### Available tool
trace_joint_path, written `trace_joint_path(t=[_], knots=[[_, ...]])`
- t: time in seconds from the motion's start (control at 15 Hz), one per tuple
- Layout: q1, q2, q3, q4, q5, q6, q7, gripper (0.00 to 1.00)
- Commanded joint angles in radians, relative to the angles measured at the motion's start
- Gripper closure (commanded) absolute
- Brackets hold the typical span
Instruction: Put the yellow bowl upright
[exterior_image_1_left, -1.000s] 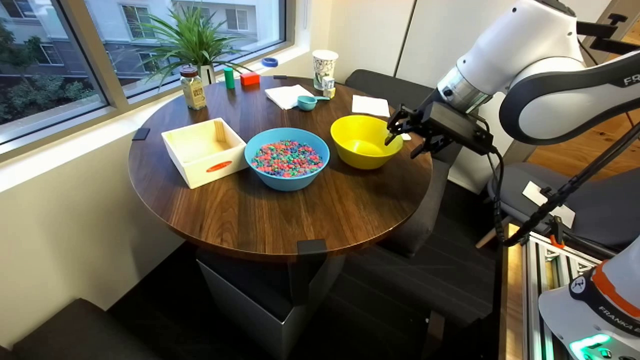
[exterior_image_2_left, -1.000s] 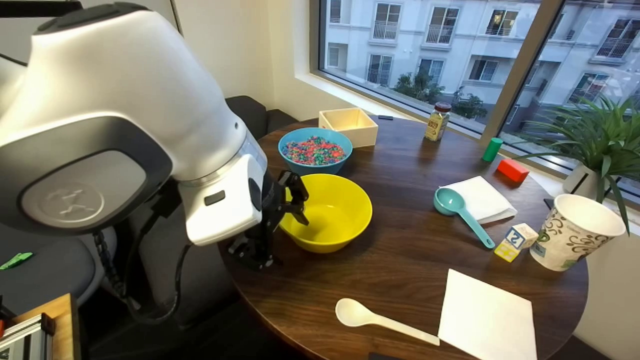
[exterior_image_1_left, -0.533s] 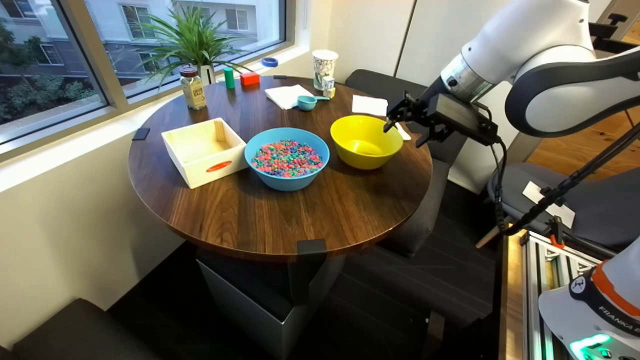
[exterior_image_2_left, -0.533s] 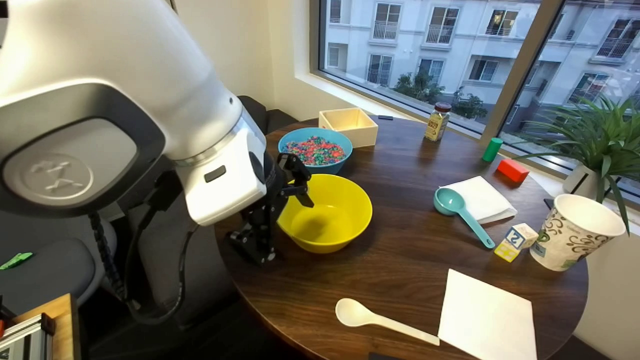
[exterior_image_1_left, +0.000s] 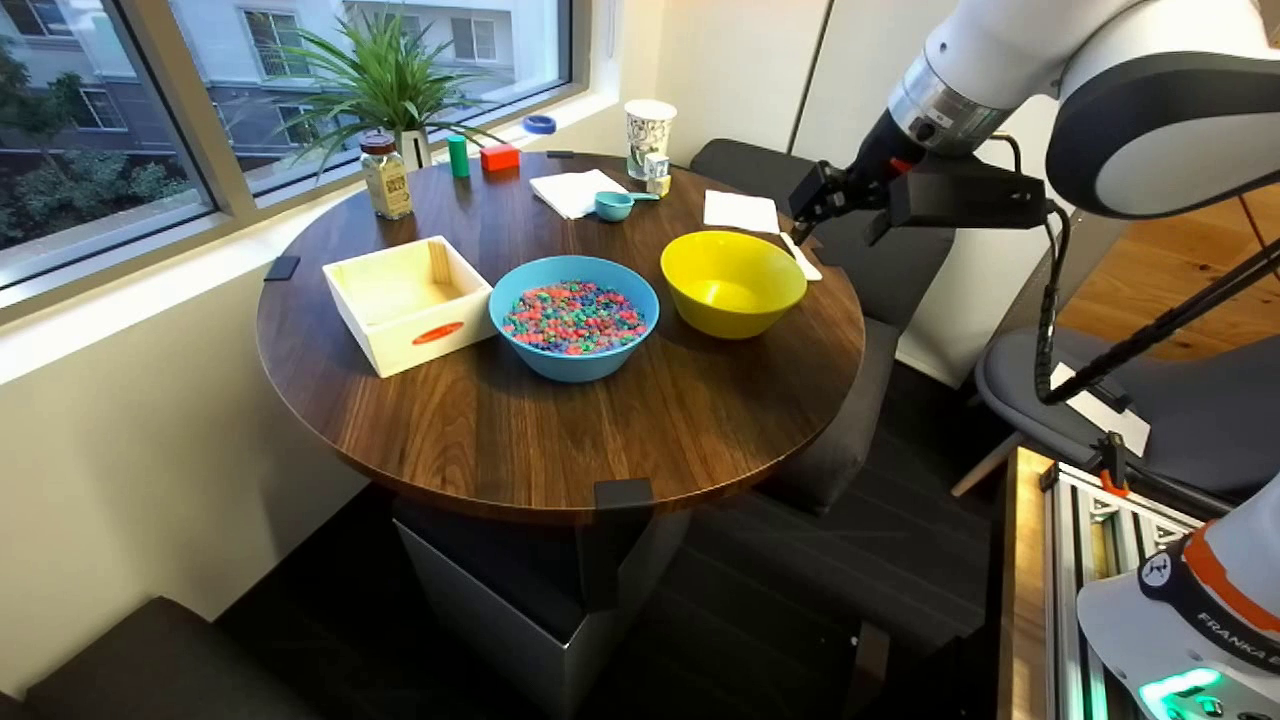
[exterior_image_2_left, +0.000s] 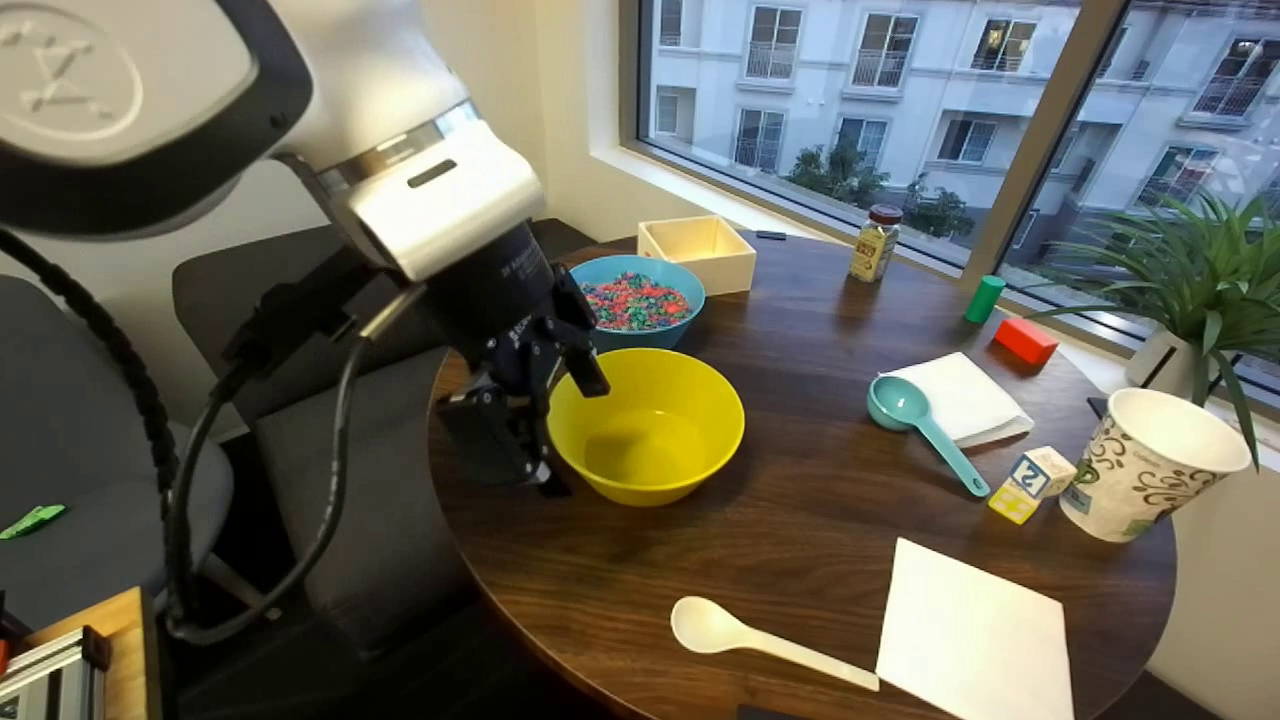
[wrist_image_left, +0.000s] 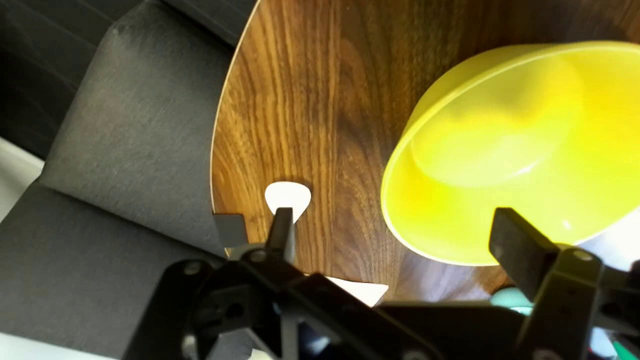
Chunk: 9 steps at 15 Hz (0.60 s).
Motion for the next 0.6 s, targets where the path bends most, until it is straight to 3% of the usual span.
trace_joint_path(t=[0.0, 0.2, 0.27, 0.53], knots=[[0.006, -0.02, 0.037, 0.042, -0.12, -0.081, -0.059, 0.0], [0.013, -0.033, 0.059, 0.046, -0.23, -0.041, -0.093, 0.0], [0.018, -0.016, 0.037, 0.051, -0.177, -0.053, -0.067, 0.0], [0.025, -0.024, 0.047, 0.054, -0.215, -0.052, -0.081, 0.0]])
